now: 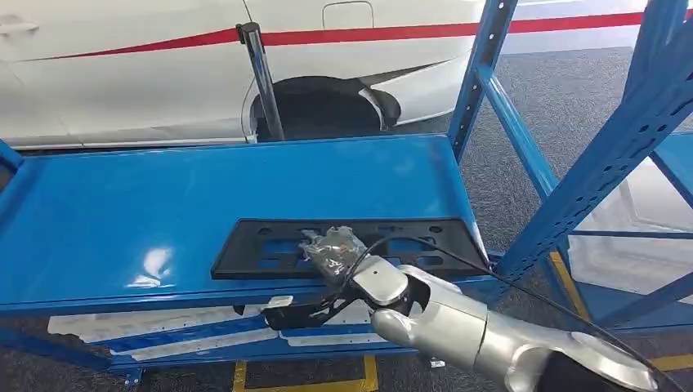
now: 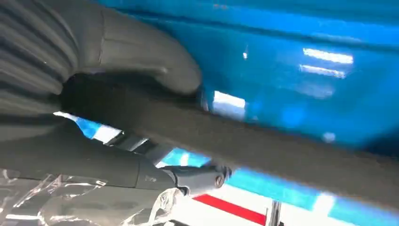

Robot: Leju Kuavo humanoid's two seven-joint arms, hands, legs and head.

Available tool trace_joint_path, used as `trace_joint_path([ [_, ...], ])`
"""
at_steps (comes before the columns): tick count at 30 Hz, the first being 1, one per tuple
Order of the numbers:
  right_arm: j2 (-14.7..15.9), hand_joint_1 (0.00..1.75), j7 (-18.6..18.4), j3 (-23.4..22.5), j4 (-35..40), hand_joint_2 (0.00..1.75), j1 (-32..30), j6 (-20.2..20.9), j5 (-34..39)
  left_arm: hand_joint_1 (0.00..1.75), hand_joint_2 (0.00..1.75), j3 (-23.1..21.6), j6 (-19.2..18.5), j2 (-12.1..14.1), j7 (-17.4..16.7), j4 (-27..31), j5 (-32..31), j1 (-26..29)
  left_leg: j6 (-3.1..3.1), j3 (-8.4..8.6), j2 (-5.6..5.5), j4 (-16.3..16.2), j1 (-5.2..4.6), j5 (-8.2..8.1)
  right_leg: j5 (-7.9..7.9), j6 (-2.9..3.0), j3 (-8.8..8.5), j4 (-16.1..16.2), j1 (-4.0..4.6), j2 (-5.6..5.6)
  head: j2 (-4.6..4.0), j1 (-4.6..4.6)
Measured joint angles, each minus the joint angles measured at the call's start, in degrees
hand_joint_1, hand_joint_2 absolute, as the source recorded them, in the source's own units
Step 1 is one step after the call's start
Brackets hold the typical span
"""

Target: Take the parts from the cabinet and place them on the table.

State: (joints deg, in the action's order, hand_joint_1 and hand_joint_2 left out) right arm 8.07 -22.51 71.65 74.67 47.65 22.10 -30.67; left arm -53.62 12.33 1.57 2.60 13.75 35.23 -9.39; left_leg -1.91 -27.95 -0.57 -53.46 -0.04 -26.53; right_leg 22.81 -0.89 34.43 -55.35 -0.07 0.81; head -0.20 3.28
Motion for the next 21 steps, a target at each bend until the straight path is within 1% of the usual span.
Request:
trace_joint_path([
  [18,-0.04,0.0,0.33,0.55,-0.79,1.75,1.19,-0.13,0.0,0.0,1.75,0.0,-0.31,0.07,-0.02,0.0,0.11,0.03,0.0,-0.01,0.0,0.0,0.0,0.0,0.0,0.0,0.0,0.0,0.0,0.0,0.0,0.0],
  [21,-0.11,0.0,-0.9,0.55,-0.79,1.75,1.25,-0.61,-1.36,0.0,1.75,0.0,0.04,0.07,-0.02,0.0,0.57,0.14,0.0,-0.02,-0.01,0.0,0.0,0.0,0.0,0.0,0.0,0.0,0.0,0.0,0.0,0.0],
])
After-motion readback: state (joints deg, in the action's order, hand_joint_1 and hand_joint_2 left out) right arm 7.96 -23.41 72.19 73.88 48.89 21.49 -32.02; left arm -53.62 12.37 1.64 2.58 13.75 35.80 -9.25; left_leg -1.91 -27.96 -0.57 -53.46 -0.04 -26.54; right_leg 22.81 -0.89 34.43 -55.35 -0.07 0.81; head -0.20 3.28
